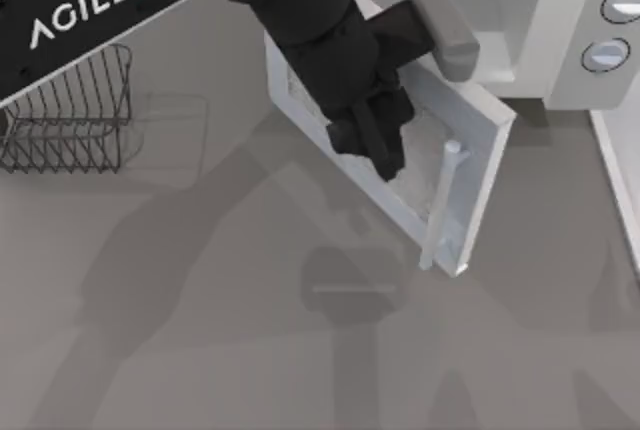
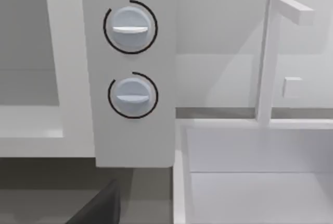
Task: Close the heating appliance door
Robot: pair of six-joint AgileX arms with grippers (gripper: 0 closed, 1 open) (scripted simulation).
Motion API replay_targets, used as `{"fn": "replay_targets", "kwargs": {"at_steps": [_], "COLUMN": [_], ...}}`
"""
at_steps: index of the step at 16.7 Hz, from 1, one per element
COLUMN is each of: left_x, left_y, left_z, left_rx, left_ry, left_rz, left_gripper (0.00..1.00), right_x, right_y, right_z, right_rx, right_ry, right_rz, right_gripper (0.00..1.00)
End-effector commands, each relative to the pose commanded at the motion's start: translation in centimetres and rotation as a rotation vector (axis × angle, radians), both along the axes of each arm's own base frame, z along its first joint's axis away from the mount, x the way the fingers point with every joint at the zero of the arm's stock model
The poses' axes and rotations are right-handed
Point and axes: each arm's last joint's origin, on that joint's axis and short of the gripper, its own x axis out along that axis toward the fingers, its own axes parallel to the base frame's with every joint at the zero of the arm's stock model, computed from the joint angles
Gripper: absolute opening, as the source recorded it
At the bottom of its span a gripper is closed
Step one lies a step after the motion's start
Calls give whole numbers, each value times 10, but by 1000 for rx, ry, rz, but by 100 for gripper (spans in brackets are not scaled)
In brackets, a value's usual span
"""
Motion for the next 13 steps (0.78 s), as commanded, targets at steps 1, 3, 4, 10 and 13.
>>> {"fn": "replay_targets", "kwargs": {"at_steps": [1,3,4,10,13], "left_x": [0,1,1,3,-1], "left_y": [-2,-3,-3,-2,-10], "left_z": [2,16,25,33,24], "left_rx": [-4,-36,-57,-78,-61], "left_ry": [-9,-67,-103,-140,-100], "left_rz": [1,3,4,8,-30], "left_gripper": [0,0,0,0,0], "right_x": [0,0,0,0,0], "right_y": [0,0,0,0,0], "right_z": [0,0,0,0,0], "right_rx": [0,0,0,0,0], "right_ry": [0,0,0,0,0], "right_rz": [0,0,0,0,0], "right_gripper": [100,100,100,100,100]}}
